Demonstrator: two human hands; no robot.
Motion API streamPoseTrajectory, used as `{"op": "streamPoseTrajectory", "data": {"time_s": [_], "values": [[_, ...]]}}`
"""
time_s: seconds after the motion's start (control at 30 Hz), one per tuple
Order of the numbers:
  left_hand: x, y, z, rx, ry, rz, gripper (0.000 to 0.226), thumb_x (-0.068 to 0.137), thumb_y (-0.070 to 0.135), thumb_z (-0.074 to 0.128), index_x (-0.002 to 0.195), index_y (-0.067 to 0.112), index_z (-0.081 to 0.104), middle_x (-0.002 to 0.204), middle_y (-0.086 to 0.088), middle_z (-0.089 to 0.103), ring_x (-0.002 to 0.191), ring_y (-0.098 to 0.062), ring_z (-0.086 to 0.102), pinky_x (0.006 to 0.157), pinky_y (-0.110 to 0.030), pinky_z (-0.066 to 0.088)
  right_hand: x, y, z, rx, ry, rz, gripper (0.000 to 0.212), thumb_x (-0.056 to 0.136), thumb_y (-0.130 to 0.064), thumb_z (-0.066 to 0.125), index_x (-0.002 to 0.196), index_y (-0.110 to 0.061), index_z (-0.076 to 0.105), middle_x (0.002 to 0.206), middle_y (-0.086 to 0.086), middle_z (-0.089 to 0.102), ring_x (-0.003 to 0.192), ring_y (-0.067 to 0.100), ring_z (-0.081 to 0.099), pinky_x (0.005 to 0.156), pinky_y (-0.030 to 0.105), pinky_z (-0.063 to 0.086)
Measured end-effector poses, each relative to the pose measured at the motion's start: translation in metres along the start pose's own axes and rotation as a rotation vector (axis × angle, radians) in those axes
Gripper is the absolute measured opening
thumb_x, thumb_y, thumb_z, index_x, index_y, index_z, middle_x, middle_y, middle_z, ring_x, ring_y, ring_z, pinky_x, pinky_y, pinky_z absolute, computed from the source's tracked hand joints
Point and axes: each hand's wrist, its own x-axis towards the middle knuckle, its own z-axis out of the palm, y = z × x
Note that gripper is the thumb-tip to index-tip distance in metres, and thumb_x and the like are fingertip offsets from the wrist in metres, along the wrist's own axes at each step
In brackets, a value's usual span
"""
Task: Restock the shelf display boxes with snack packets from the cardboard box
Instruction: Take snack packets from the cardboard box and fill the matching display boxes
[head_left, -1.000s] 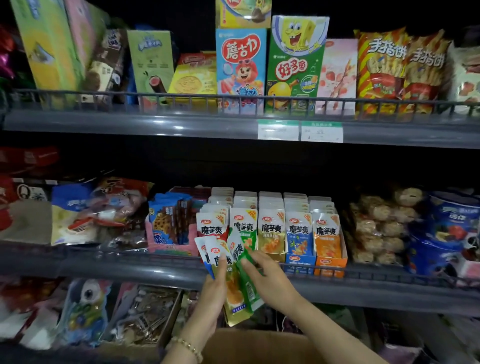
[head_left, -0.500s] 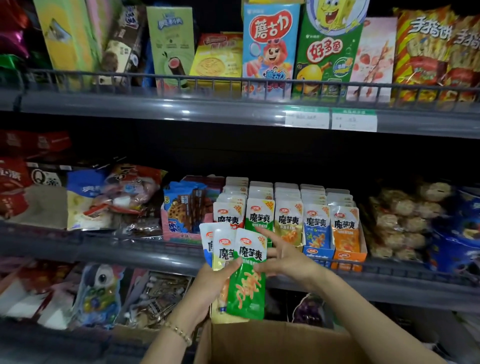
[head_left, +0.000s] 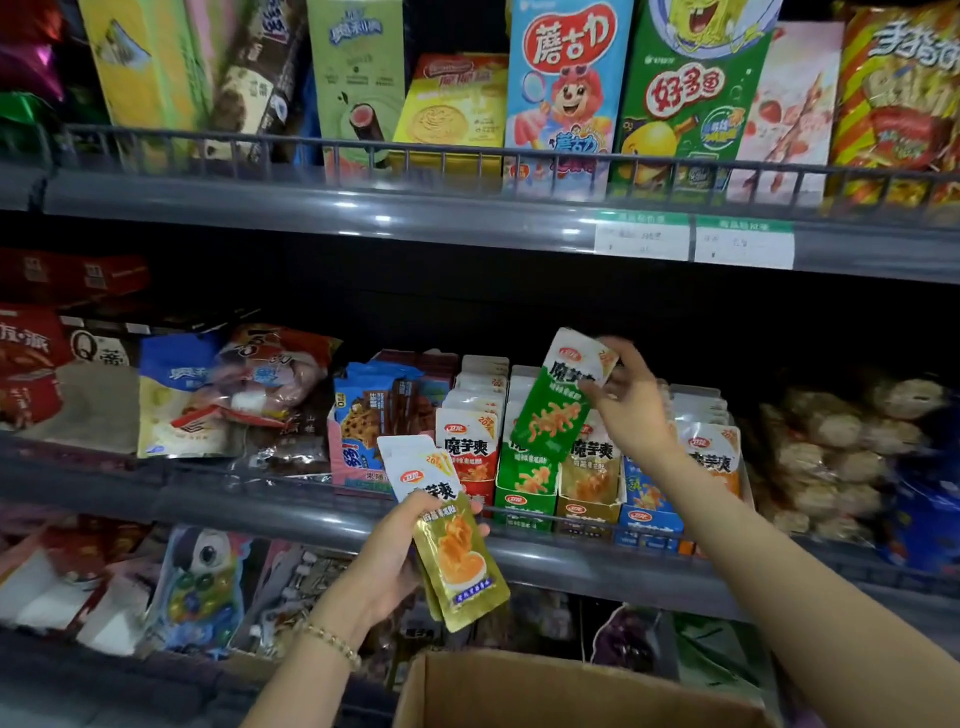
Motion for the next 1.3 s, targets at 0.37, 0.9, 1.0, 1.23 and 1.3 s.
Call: {"op": "streamPoseTrajectory", "data": {"time_s": [0.37,0.9,1.0,1.23,1.3], "values": [[0.0,-0.009,0.001,0.07,0.04,0.066,0.015,0.092,0.014,0.056,0.106,0.015,0.063,0.093,-0.003,0.075,0.084,-0.02,0.071,0.077,-0.04,0.055,-0.019,0.033,0.026,-0.8,-0.364,-0.066,0.067,0.094,-0.022,0.056,0.15,-0.026,0.02,0.137,0.013,0.048,0.1,0.027,0.061,0.083,0.034,0.049],[0.004,-0.022,0.067,0.217,0.05,0.157,0.028,0.077,0.033,0.075,0.101,0.032,0.062,0.101,0.01,0.07,0.091,-0.006,0.065,0.078,-0.025,0.052,-0.086,0.017,-0.017,-0.121,-0.476,0.033,0.073,0.082,-0.028,0.071,0.143,-0.039,0.032,0.145,-0.01,0.04,0.13,0.005,0.04,0.108,0.035,0.038],[0.006,-0.021,0.075,0.289,0.045,0.121,0.029,0.079,0.041,0.071,0.105,0.032,0.06,0.098,0.013,0.067,0.09,-0.005,0.062,0.091,-0.031,0.046,-0.086,0.02,-0.026,0.089,-0.527,0.213,0.08,0.081,-0.005,0.071,0.143,-0.034,0.031,0.113,0.006,0.066,0.093,0.024,0.067,0.081,0.037,0.057],[0.009,-0.025,0.081,0.126,-0.076,0.059,0.015,0.097,0.023,0.05,0.105,0.022,0.063,0.105,0.001,0.071,0.094,-0.012,0.067,0.078,-0.029,0.053,-0.094,0.032,-0.04,0.254,-0.426,0.468,0.075,0.079,-0.001,0.07,0.141,-0.024,0.036,0.103,0.004,0.072,0.091,0.02,0.071,0.071,0.031,0.058],[0.01,-0.029,0.083,0.179,0.028,0.181,0.007,0.092,0.021,0.059,0.097,0.025,0.063,0.098,0.006,0.07,0.079,0.002,0.065,0.063,-0.014,0.052,-0.097,0.032,-0.041,0.284,-0.43,0.483,0.075,0.08,-0.001,0.07,0.141,-0.024,0.034,0.105,0.008,0.072,0.094,0.024,0.07,0.074,0.035,0.059]]}}
